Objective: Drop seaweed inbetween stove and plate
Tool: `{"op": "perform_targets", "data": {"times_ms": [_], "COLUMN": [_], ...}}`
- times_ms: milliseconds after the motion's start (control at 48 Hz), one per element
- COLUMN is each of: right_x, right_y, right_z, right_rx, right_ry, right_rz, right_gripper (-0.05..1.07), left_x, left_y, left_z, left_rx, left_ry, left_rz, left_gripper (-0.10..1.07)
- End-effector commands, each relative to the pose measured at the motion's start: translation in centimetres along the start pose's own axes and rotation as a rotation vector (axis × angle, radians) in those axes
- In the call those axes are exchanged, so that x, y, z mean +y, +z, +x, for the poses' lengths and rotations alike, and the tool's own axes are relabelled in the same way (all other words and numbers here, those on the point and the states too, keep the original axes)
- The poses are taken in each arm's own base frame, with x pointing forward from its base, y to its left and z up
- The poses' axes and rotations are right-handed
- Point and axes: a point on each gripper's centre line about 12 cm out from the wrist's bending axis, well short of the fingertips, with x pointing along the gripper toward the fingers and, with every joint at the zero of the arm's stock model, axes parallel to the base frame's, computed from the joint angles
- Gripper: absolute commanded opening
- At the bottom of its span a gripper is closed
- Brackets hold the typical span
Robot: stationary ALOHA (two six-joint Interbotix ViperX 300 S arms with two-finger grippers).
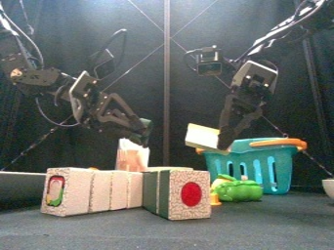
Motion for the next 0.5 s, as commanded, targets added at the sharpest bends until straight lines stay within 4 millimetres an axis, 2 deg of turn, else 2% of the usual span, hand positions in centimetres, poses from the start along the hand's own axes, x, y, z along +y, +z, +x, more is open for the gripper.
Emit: {"op": "perform_targets", "data": {"times_ms": [0, 479], "right_x": [0.1, 0.3], "right_y": [1.1, 1.1], "right_z": [-1.1, -0.7], "right_rx": [-0.051, -0.049], "right_ry": [0.016, 0.025], "right_rz": [0.011, 0.017], "right_gripper": [0.70, 0.70], "left_x": [-0.1, -1.2], "left_y": [0.6, -1.5], "left_z": [-0.7, -7.7], "left_rx": [-0.006, 0.195], "left_ry": [-0.006, -0.065], "left_rz": [0.003, 0.009], "left_gripper": [0.74, 0.74]}}
